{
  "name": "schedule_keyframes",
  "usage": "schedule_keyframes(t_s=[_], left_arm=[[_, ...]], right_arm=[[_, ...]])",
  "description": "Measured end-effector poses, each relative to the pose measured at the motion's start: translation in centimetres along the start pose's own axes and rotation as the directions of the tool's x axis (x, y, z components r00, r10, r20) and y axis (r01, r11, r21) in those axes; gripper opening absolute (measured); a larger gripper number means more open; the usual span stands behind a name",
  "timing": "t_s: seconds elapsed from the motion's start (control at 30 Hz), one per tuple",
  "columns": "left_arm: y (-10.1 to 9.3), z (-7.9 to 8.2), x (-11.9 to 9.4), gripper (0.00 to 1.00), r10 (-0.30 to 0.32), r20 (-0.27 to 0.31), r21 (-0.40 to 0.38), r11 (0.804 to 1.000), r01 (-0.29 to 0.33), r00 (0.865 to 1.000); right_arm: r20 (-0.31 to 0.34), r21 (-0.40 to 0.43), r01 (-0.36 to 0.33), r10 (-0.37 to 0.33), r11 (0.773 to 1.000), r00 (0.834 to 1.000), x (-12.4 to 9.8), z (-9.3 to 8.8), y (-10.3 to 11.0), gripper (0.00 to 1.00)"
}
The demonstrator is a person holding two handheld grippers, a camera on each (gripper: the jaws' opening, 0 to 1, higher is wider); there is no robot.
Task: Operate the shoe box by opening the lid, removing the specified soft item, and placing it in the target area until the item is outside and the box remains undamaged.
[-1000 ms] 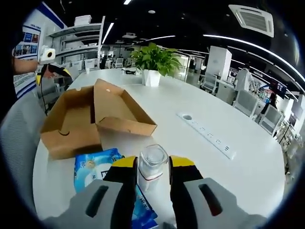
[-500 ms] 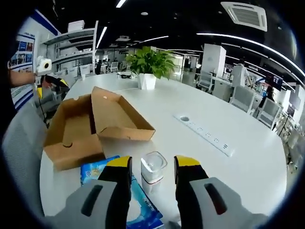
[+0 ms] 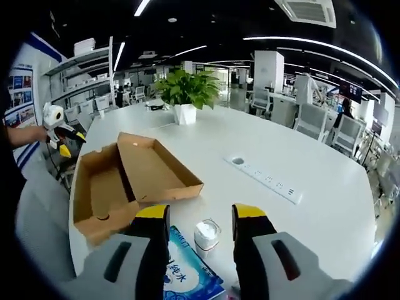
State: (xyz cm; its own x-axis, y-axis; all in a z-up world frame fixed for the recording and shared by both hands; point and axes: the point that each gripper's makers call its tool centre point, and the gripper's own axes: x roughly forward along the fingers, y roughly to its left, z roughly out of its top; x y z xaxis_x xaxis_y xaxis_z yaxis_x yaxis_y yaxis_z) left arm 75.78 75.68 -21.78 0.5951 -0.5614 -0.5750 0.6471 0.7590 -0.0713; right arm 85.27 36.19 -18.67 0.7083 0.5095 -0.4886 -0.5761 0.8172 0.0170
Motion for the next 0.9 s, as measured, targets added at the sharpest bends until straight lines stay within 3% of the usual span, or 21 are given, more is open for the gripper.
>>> schedule_keyframes(t_s=[0.33,0.53,0.9], left_arm=[[2.0,-1.6,0.2,0.41,0.084,-0.059,-0.054,0.995,-0.087,0.995],[3.4,-2.5,0.6,0.33,0.119,-0.08,-0.103,0.987,-0.127,0.99],[4.2,-4.3,1.4,0.22,0.139,-0.148,-0.212,0.963,-0.169,0.979]], right_arm=[[-0.134,0.001,-0.009,0.009,1.0,0.991,1.1,1.0,2.3,0.33],[-0.2,0.035,0.012,-0.005,0.999,0.98,2.8,1.5,2.4,0.28],[-0.265,0.102,-0.001,0.029,0.995,0.964,6.6,0.9,3.8,0.27]])
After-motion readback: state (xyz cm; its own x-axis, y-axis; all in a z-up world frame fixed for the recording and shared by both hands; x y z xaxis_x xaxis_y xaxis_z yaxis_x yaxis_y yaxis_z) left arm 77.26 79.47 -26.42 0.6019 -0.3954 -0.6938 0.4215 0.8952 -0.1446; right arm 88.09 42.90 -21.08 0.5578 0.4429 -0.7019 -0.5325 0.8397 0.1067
